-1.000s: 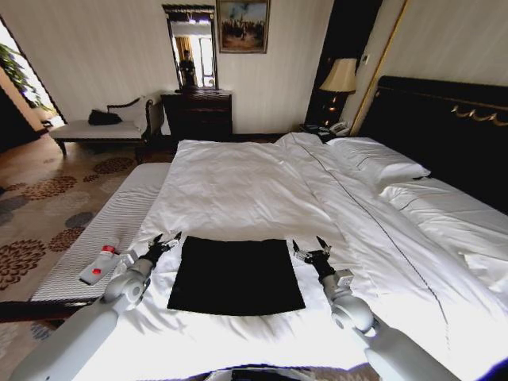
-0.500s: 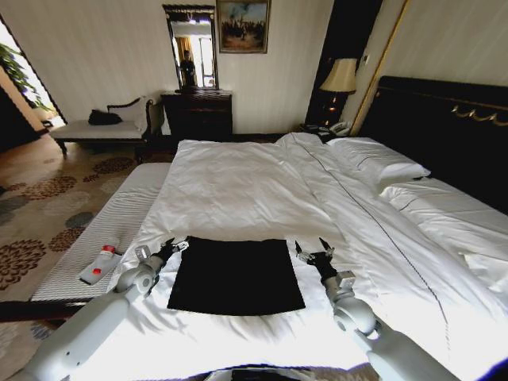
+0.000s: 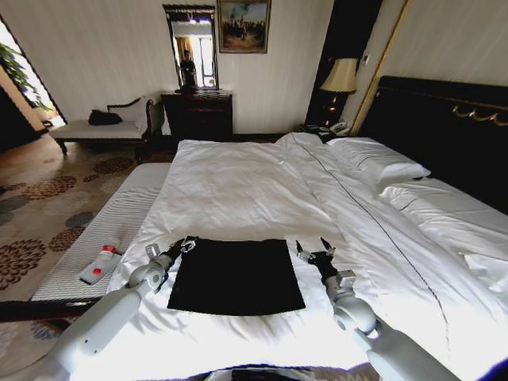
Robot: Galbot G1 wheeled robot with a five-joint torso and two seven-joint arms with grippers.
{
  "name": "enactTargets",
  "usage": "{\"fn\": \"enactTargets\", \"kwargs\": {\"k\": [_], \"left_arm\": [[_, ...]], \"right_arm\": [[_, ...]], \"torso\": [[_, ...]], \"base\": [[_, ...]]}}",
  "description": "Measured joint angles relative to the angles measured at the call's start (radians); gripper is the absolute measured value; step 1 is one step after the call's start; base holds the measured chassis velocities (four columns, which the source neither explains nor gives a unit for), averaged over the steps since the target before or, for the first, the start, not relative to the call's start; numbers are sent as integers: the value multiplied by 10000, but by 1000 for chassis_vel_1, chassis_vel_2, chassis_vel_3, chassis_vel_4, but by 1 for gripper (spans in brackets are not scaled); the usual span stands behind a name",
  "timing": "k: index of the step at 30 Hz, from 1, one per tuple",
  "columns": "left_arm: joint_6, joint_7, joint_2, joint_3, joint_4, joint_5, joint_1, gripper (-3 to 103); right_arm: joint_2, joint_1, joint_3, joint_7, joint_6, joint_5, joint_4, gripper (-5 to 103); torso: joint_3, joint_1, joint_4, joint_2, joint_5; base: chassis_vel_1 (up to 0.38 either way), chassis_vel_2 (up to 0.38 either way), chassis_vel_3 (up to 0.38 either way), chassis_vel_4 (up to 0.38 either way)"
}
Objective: Fold the clothes on the bed.
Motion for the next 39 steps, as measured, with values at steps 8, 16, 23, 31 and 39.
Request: {"fn": "enactTargets", "kwargs": {"k": [8,16,23,31,39], "left_arm": [[47,-51,-3,71,5,-19,17,44],[49,-32,0,86,-37,75,181,13],[-18,-39,-25,6,-44,87,185,10],[-103,-223,50,-205,-215,74,239,6],[-280,-524,216,-305,-488,231,451,2]], "right_arm": [[-1,-8,4,95,-15,39,40,100],[-62,-40,45,199,-82,125,147,100],[-39,-58,46,242,-198,277,191,100],[-30,341,422,31,-2374,4272,1173,100],[59,2427,140,-296,-4146,7912,-50,100]], "torso": [[0,0,0,1,-1],[0,0,1,0,-2],[0,-1,0,0,-2],[0,-1,-4,0,-4],[1,-1,2,-1,-1]], "base": [[0,0,0,0],[0,0,0,0],[0,0,0,0],[0,0,0,0],[0,0,0,0]]}}
